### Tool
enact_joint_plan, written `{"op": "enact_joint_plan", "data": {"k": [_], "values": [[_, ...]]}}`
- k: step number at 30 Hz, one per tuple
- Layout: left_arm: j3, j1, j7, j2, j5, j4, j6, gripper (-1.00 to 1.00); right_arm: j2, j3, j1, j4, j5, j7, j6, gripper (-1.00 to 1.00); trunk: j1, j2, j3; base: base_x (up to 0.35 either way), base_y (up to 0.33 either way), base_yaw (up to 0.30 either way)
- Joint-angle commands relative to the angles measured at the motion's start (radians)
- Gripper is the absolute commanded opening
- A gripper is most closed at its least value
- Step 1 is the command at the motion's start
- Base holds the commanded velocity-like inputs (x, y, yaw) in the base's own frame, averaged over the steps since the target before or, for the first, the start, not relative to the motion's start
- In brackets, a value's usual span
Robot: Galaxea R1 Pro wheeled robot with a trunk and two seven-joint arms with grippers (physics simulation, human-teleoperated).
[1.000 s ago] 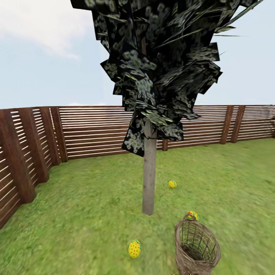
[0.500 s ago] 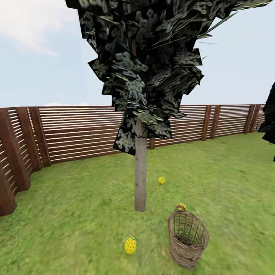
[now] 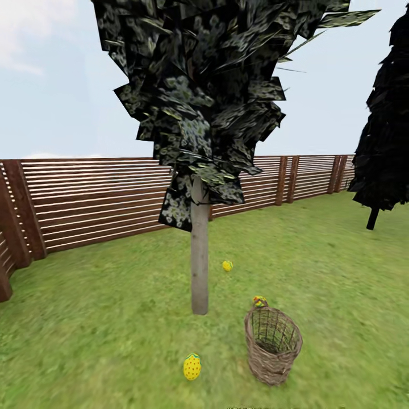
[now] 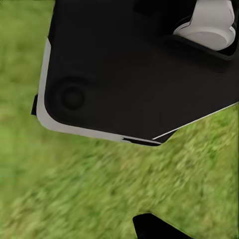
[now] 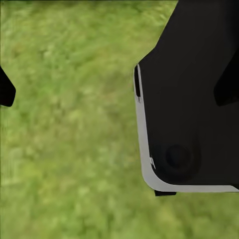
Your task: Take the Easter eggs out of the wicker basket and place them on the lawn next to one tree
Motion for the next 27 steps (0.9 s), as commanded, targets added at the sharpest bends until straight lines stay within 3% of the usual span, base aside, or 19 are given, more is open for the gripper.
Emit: {"op": "enact_joint_plan", "data": {"k": [1,8,14,27], "values": [[0.005,-0.001,-0.004,0.001,0.007,0.003,-0.001,1.00,0.000,-0.007,-0.002,0.005,0.002,-0.002,-0.009,1.00,0.000,-0.001,0.000,0.000,0.331,-0.268],[0.005,-0.001,-0.004,-0.001,0.007,0.003,-0.002,1.00,0.002,-0.007,-0.002,0.005,0.003,-0.002,-0.009,1.00,0.000,-0.001,0.000,0.005,0.331,-0.245],[0.004,-0.001,-0.004,-0.001,0.007,0.003,-0.002,1.00,0.005,-0.006,-0.002,0.005,0.003,-0.002,-0.009,1.00,0.000,-0.001,0.000,0.095,0.294,-0.030],[0.004,-0.001,-0.005,-0.003,0.007,0.004,-0.005,1.00,0.007,-0.004,-0.002,0.005,0.004,-0.002,-0.007,1.00,0.000,-0.001,0.000,0.011,0.025,-0.001]]}}
